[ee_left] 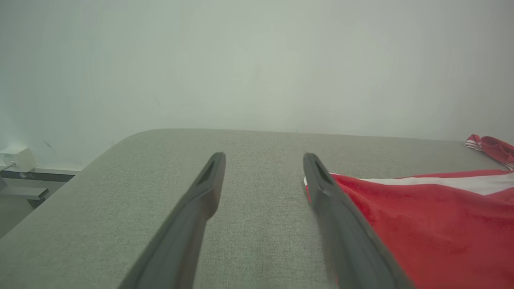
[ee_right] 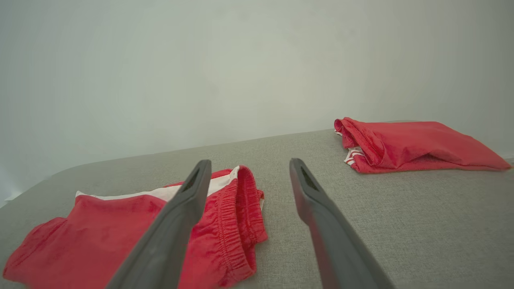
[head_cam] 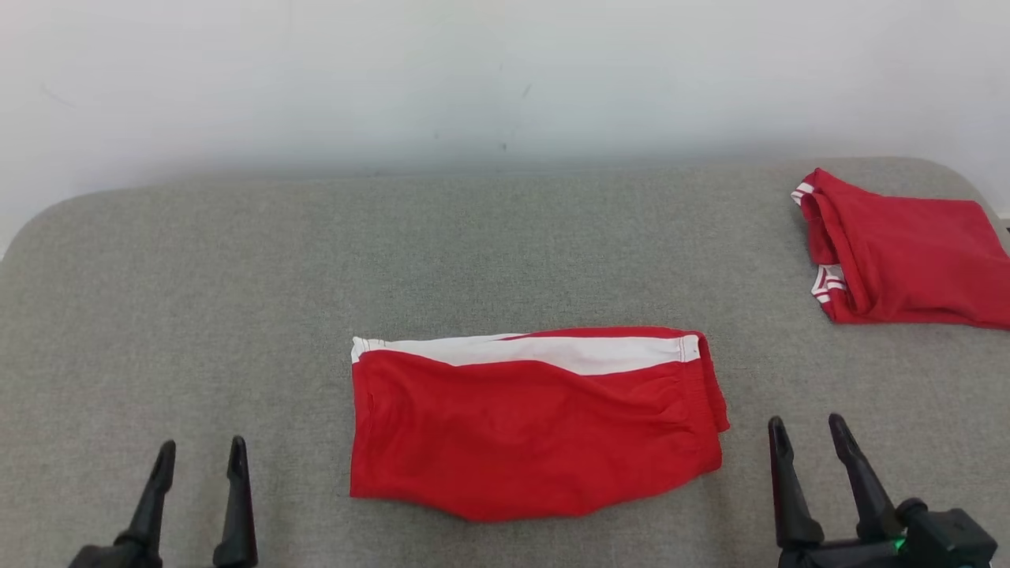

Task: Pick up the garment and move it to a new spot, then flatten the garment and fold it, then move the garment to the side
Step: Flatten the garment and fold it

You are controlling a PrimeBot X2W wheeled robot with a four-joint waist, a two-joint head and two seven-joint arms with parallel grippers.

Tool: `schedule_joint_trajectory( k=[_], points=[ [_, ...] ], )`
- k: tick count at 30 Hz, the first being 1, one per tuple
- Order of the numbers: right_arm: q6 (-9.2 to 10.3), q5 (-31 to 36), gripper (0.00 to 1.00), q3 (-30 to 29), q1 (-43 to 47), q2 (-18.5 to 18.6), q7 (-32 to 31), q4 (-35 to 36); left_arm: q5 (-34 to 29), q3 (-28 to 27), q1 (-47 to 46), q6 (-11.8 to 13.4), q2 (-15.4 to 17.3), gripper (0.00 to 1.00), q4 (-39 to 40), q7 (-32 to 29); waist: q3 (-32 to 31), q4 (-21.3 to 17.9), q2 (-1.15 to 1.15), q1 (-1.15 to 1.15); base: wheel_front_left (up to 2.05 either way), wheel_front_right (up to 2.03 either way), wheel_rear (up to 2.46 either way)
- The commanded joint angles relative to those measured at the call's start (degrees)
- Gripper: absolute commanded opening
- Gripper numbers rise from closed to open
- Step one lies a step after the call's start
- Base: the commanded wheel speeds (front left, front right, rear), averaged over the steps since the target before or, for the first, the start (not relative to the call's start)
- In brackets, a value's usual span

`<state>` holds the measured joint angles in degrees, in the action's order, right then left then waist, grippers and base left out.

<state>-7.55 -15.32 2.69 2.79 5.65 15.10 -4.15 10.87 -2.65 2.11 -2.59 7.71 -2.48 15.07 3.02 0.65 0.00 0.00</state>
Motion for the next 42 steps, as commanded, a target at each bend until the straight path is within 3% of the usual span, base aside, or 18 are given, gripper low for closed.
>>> schedule_joint_trajectory(
  k=[1,11,22,33,42],
  points=[
    [0.14,0.3,1.0,-0.2,0.8,-0.1,0.0,-0.6,-0.8,-0.4,1.2,-0.4,-0.6,1.0,-0.2,0.1,-0.2,0.1,0.0,0.0,0.0,0.0,0.0],
    [0.14,2.9,1.0,1.0,0.8,0.6,0.0,-3.2,-3.5,-2.3,1.9,-2.6,-2.8,1.0,-1.3,0.1,-0.9,0.6,0.0,0.0,0.0,0.0,0.0],
    [0.14,4.8,1.0,2.8,-8.0,3.9,-2.4,-10.2,-4.1,-1.8,-0.2,-3.7,-4.0,1.0,-1.8,0.1,0.5,2.7,0.0,0.0,0.0,0.0,0.0],
    [0.14,5.0,1.0,3.6,-18.5,5.6,-6.8,-26.2,-4.2,-0.1,-2.6,-4.3,-4.6,1.0,-1.9,0.1,3.3,6.9,0.0,0.0,0.0,0.0,0.0],
    [0.14,4.1,1.0,3.8,-24.0,5.9,-7.6,-39.7,-4.0,0.8,-4.3,-4.6,-4.8,1.0,-2.1,0.1,4.9,8.2,0.0,0.0,0.0,0.0,0.0]
  ],
)
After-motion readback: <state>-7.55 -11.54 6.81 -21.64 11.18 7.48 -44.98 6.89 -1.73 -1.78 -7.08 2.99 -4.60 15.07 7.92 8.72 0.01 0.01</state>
